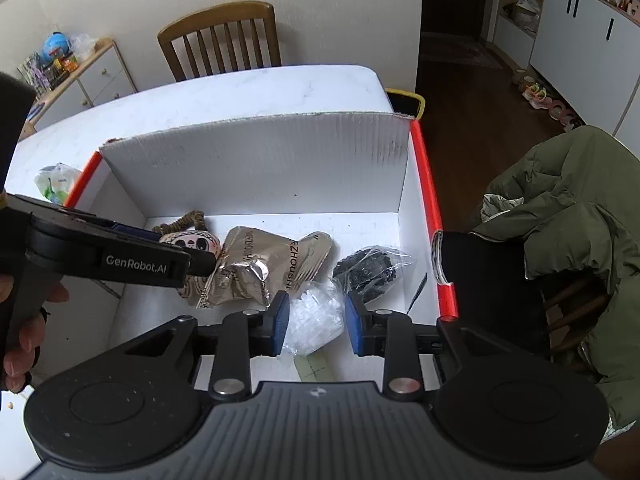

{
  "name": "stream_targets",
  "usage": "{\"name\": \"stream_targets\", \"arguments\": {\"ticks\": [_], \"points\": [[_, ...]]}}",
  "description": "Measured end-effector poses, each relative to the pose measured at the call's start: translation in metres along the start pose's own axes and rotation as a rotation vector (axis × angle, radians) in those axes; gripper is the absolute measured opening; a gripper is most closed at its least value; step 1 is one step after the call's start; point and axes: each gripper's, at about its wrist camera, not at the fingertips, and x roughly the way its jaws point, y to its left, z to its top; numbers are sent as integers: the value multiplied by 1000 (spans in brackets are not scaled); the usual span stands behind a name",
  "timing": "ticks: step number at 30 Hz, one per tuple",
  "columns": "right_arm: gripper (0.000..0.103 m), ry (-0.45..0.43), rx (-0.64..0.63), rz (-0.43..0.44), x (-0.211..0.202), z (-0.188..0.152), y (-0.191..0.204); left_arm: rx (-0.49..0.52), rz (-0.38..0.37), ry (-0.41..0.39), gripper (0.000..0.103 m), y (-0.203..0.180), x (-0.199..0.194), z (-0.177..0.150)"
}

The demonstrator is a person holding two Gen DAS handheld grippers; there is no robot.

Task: Organize objects
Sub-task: 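Lower the doll and bag into the shoebox and open both tools, then withdraw both tools from the shoebox back to the item pile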

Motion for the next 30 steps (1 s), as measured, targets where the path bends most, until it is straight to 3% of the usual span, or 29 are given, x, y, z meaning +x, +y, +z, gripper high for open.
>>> {"name": "stream_targets", "arguments": {"ticks": [2,4,6,17,30], "points": [[32,-8,6,10,-5,-1,-1,1,-12,-14,61,-2,-7,-3],[44,-19,9,16,-12,-2,-1,5,-19,-32,63,-4,-15,-7],[49,-36,6,22,-19,-4,-1,13,-28,-54,64,-6,-24,-10],[49,-106,-3,79,-59,-14,8,46,-80,-191,64,-18,-84,-34],[60,-194,-40,128,-103,-31,31,43,-106,-327,74,-6,-141,-68]]}}
